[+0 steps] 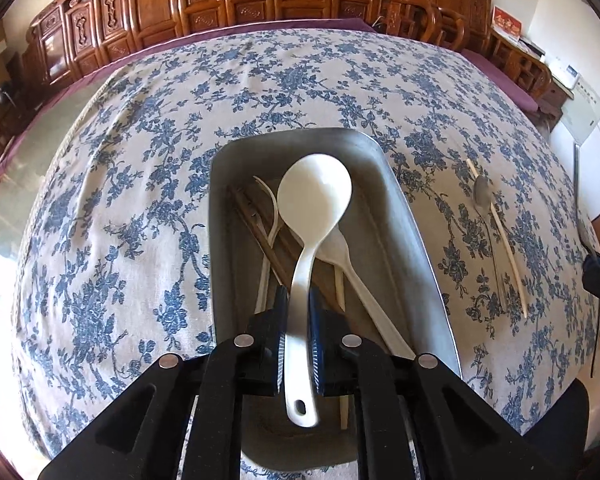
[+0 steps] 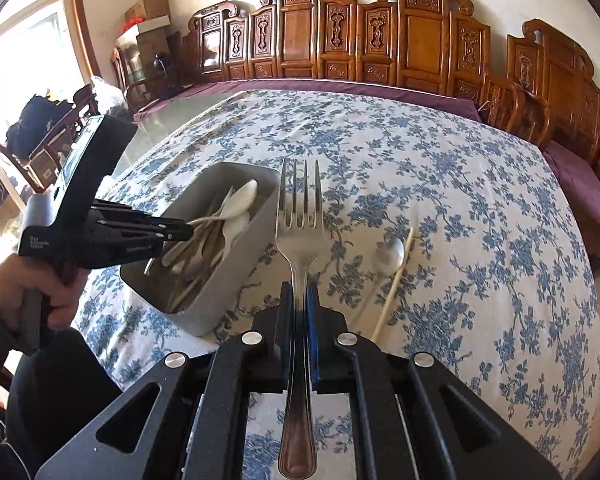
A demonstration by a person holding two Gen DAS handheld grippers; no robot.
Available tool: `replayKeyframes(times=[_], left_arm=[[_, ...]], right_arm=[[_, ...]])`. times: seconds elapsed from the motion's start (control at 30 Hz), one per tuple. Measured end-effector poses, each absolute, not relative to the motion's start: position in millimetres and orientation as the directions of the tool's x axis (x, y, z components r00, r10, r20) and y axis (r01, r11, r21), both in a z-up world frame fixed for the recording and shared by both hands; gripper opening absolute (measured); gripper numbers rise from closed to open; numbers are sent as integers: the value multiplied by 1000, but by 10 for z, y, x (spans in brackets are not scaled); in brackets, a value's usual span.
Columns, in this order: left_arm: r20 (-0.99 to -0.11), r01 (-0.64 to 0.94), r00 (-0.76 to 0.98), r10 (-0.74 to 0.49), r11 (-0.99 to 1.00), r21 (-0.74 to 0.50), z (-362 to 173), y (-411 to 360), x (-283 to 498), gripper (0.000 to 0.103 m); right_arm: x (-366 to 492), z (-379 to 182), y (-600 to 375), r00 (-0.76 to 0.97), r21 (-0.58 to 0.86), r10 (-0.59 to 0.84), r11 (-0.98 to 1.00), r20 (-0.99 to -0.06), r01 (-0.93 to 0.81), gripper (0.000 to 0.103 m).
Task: Organize utensils
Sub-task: 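Carry the white plastic spoon into the grey tray and open the left tool, then carry the metal fork into the grey tray and open the right tool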
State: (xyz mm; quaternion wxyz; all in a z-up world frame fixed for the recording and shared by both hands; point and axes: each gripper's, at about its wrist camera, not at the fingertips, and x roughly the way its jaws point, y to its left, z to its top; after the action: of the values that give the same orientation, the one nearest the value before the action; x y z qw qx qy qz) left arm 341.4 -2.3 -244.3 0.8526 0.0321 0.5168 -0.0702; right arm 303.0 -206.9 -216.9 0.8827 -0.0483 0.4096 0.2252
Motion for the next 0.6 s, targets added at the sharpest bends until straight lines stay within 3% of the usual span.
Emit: replayKeyframes(times=[0.6], left_arm=[[-832,165,541,-124,986,-40,-1909,521,3050,11]], right_arm=[[3230,-2125,-1294,533,107,385,871,-753,-479,8]])
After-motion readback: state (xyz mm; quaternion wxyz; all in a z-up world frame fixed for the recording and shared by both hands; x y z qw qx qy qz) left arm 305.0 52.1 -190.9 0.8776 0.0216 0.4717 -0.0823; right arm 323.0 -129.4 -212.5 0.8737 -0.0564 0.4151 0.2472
